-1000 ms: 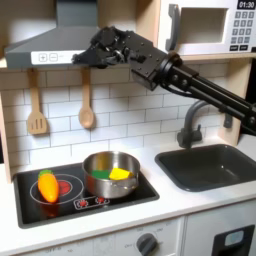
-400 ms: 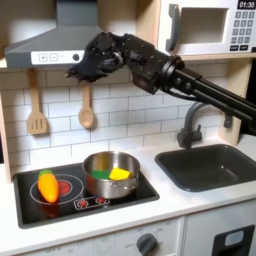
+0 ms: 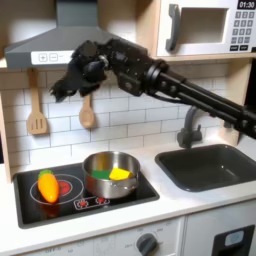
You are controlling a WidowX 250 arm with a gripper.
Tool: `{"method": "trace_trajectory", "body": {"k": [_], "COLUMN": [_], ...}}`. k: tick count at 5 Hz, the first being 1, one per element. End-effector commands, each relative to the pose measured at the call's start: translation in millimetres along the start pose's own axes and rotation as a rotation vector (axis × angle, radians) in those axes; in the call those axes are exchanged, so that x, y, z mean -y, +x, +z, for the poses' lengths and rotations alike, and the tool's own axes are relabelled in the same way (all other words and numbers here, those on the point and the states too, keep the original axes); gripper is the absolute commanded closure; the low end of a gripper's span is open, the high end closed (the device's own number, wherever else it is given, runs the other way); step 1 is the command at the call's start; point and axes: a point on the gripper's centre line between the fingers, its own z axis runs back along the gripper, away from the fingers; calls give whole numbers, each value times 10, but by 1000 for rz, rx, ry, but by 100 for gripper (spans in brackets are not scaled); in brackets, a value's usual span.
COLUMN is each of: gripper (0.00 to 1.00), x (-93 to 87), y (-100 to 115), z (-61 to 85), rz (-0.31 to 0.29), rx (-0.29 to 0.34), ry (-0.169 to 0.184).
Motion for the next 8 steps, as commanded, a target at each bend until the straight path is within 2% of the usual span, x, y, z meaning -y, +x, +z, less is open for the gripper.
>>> {"method": "trace_trajectory", "body": {"k": [1, 2, 4, 5, 7, 8], "gripper": [0, 0, 0, 0, 0, 0], "x": [-135, -190, -451, -530, -606, -571], "y": [-212, -302, -564, -633, -778, -820], "z": [-130, -110, -194, -192, -312, -366], "rz": [-3, -3, 36, 39, 38, 27], "rx": [-115, -141, -232, -247, -308, -331], "ry": [35, 50, 100, 114, 108, 84]}}
